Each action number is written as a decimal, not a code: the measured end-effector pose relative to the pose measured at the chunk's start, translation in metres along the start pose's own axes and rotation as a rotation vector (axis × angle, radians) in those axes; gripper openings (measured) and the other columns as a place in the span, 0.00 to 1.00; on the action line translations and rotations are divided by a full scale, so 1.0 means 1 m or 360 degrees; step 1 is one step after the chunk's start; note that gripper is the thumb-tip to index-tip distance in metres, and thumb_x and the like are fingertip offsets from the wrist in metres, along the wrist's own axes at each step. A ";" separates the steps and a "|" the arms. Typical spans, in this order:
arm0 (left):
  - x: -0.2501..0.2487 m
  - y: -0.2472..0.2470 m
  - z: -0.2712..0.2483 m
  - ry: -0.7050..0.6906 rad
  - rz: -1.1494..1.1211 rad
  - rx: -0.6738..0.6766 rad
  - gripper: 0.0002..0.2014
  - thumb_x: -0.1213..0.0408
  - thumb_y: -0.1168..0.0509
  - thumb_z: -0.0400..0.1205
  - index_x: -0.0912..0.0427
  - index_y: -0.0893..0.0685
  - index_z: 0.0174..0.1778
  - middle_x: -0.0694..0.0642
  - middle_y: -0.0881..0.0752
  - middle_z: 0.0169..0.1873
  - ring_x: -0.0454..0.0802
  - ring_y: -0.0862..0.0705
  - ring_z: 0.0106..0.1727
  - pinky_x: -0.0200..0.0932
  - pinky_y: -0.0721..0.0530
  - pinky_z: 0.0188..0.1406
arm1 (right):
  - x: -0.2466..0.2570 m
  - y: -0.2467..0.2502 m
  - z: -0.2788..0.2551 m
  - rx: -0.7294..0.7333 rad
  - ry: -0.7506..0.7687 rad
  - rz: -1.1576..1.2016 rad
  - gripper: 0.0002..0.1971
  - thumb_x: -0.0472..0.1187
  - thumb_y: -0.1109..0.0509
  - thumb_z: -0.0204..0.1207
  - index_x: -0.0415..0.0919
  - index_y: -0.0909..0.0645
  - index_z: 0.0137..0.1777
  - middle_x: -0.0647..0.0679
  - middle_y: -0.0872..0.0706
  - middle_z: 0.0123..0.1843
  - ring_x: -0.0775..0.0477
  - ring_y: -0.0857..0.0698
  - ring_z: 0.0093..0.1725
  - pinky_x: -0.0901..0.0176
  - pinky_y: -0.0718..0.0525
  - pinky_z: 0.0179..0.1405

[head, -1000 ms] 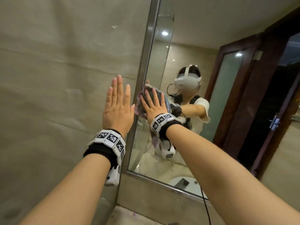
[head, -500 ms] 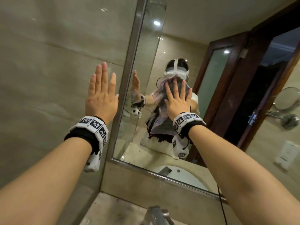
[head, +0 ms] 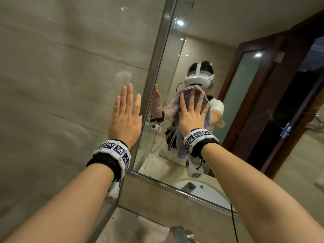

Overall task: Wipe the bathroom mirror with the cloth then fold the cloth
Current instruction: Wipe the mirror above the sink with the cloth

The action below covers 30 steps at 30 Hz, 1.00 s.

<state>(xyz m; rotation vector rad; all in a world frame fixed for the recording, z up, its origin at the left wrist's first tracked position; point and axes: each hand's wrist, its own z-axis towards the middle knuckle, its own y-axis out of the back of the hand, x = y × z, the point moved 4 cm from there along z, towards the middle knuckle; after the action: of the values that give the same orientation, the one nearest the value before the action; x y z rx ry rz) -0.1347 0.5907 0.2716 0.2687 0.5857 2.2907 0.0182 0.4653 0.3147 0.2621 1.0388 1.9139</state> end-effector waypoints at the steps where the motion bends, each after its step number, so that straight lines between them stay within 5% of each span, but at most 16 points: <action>1: -0.001 -0.002 -0.001 0.0002 0.0016 -0.0002 0.34 0.50 0.49 0.84 0.60 0.53 0.82 0.66 0.60 0.80 0.60 0.55 0.82 0.54 0.73 0.76 | 0.008 -0.003 0.003 0.0025 0.0111 -0.0032 0.36 0.52 0.48 0.81 0.52 0.65 0.82 0.41 0.68 0.84 0.29 0.69 0.81 0.28 0.72 0.73; 5: -0.003 -0.006 -0.004 0.0014 0.0044 -0.0044 0.34 0.50 0.46 0.82 0.59 0.48 0.82 0.66 0.47 0.81 0.60 0.47 0.82 0.54 0.69 0.76 | 0.049 -0.021 0.014 0.0104 0.0455 -0.0209 0.39 0.53 0.42 0.80 0.52 0.64 0.83 0.44 0.65 0.85 0.33 0.68 0.82 0.32 0.78 0.70; 9: -0.003 -0.007 -0.004 0.0011 0.0049 -0.0056 0.33 0.51 0.45 0.83 0.59 0.47 0.81 0.66 0.46 0.81 0.60 0.46 0.82 0.54 0.69 0.76 | 0.077 -0.035 0.011 0.0200 0.0512 -0.0207 0.43 0.46 0.38 0.78 0.49 0.65 0.83 0.45 0.66 0.85 0.34 0.69 0.82 0.35 0.79 0.69; 12: -0.002 -0.008 -0.004 0.0009 0.0059 -0.0033 0.33 0.51 0.44 0.82 0.59 0.46 0.82 0.66 0.46 0.81 0.61 0.46 0.82 0.55 0.70 0.76 | 0.074 -0.047 0.000 0.0214 0.0597 -0.0283 0.47 0.52 0.34 0.74 0.48 0.64 0.83 0.46 0.65 0.85 0.36 0.67 0.83 0.36 0.80 0.70; 17: -0.003 -0.006 -0.003 0.0000 0.0030 0.0023 0.35 0.50 0.43 0.81 0.59 0.46 0.81 0.67 0.49 0.81 0.61 0.49 0.83 0.55 0.73 0.75 | 0.042 -0.036 -0.004 0.0196 0.0809 -0.0384 0.40 0.62 0.44 0.77 0.54 0.62 0.83 0.52 0.63 0.85 0.41 0.65 0.84 0.43 0.79 0.73; 21: -0.002 -0.006 -0.004 -0.0018 0.0034 0.0119 0.35 0.52 0.44 0.82 0.59 0.49 0.82 0.66 0.54 0.82 0.62 0.54 0.83 0.54 0.78 0.74 | -0.003 -0.025 -0.009 0.0101 0.0601 -0.0388 0.36 0.57 0.46 0.81 0.56 0.61 0.82 0.52 0.59 0.86 0.40 0.63 0.84 0.48 0.87 0.68; 23: -0.001 -0.007 -0.005 -0.0021 0.0013 0.0146 0.35 0.53 0.44 0.82 0.59 0.49 0.82 0.67 0.55 0.81 0.63 0.64 0.82 0.53 0.81 0.73 | -0.027 -0.020 -0.018 0.0094 0.0506 -0.0399 0.41 0.63 0.42 0.76 0.54 0.60 0.83 0.50 0.59 0.86 0.41 0.65 0.83 0.48 0.86 0.68; 27: 0.000 -0.008 -0.005 -0.0037 -0.0087 0.0166 0.36 0.55 0.42 0.81 0.61 0.51 0.81 0.67 0.58 0.81 0.58 0.74 0.78 0.52 0.82 0.73 | -0.071 -0.013 -0.045 0.0022 0.0234 -0.0236 0.40 0.66 0.58 0.70 0.51 0.55 0.83 0.50 0.59 0.84 0.38 0.62 0.83 0.40 0.73 0.76; 30: 0.000 -0.008 -0.006 -0.0052 -0.0142 0.0174 0.36 0.56 0.40 0.80 0.61 0.49 0.80 0.67 0.57 0.81 0.58 0.73 0.78 0.51 0.80 0.74 | -0.090 -0.026 -0.063 -0.0010 -0.0035 -0.0209 0.31 0.53 0.51 0.84 0.55 0.65 0.80 0.50 0.61 0.85 0.39 0.63 0.83 0.36 0.65 0.80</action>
<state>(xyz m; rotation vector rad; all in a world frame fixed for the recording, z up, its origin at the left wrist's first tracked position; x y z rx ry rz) -0.1322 0.5937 0.2627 0.3258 0.6934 2.1679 0.0501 0.3643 0.2758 0.2060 1.0107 1.7922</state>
